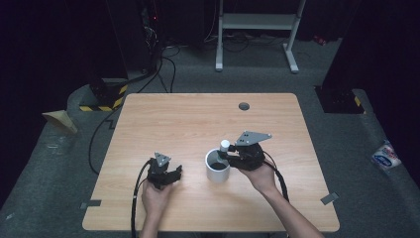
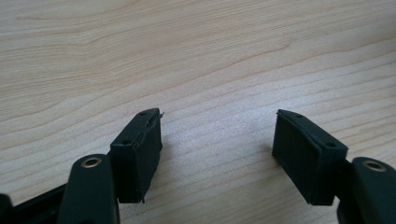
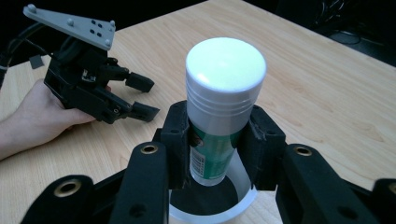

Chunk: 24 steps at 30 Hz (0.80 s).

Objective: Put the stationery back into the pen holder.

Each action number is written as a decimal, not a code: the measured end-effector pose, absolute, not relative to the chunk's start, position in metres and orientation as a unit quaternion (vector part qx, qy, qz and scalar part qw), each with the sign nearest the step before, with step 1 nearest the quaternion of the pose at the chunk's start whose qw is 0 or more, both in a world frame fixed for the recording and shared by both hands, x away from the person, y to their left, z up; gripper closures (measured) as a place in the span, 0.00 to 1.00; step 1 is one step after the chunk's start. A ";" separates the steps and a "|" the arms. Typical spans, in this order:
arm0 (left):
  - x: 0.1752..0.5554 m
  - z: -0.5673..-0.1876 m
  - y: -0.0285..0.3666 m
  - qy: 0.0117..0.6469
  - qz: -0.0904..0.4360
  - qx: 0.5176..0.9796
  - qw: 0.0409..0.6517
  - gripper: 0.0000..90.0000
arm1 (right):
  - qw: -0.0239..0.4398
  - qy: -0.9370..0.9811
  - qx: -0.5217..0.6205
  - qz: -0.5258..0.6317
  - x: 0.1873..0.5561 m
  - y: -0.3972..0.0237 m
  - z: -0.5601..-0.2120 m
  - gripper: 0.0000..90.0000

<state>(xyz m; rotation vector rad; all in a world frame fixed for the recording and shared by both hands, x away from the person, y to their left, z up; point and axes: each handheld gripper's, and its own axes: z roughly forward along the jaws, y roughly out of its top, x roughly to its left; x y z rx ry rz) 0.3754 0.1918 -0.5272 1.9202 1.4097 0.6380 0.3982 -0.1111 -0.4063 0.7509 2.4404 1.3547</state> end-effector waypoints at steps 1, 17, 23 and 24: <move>0.375 -0.527 0.192 0.539 0.244 0.735 0.331 0.36 | 0.125 0.839 0.257 0.462 0.399 -0.110 -0.408 0.72; 0.375 -0.527 0.192 0.538 0.243 0.735 0.331 0.36 | 0.131 0.854 0.258 0.433 0.401 -0.097 -0.430 0.72; 0.375 -0.527 0.191 0.540 0.244 0.734 0.333 0.36 | 0.129 0.854 0.263 0.430 0.401 -0.095 -0.438 0.72; 0.375 -0.527 0.191 0.540 0.244 0.734 0.333 0.36 | 0.128 0.854 0.264 0.429 0.401 -0.095 -0.438 0.72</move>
